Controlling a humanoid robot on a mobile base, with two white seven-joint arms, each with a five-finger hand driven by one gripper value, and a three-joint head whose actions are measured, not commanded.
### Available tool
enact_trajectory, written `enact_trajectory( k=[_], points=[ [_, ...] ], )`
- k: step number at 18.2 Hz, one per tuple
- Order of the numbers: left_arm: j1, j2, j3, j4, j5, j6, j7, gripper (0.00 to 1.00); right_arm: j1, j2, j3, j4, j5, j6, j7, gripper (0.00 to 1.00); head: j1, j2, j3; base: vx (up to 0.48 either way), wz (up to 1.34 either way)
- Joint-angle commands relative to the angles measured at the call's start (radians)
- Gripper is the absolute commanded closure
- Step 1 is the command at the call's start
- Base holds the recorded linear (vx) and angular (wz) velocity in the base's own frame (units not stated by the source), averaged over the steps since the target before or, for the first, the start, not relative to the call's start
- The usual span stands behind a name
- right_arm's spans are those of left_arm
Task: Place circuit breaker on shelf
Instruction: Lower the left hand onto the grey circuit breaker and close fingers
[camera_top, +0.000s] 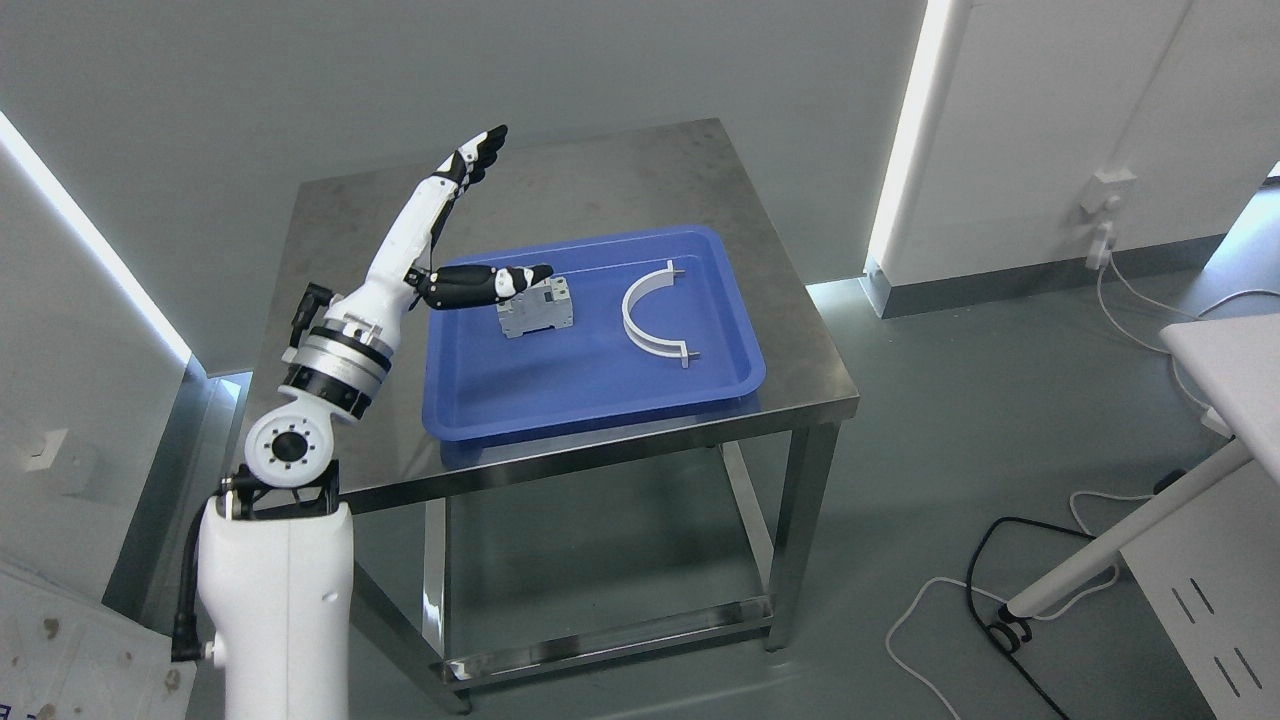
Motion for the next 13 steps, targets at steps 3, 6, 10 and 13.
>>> enact_trajectory(
  k=[3, 6, 10, 13],
  points=[
    [-0.221, 0.040, -0.221, 0.390, -0.322, 0.161, -0.127, 0.07, 0.015, -0.017, 0.000, 0.000, -0.001, -0.078, 0.000, 0.00, 0.0000, 0.000, 0.000, 0.000, 0.00],
    [-0.219, 0.058, -0.221, 0.395, -0.333, 0.166, -0.163, 0.11, 0.015, -0.017, 0.000, 0.000, 0.001, -0.078, 0.000, 0.00, 0.0000, 0.000, 0.000, 0.000, 0.00],
    [-0.251, 0.066, -0.216, 0.444, -0.391, 0.166, -0.152, 0.14, 0.015, -0.017, 0.000, -0.001, -0.001, -0.078, 0.000, 0.00, 0.0000, 0.000, 0.000, 0.000, 0.00],
    [-0.256, 0.070, -0.213, 0.455, -0.411, 0.166, -0.154, 0.17, 0.015, -0.017, 0.000, 0.000, 0.001, -0.078, 0.000, 0.00, 0.0000, 0.000, 0.000, 0.000, 0.00]
  ],
)
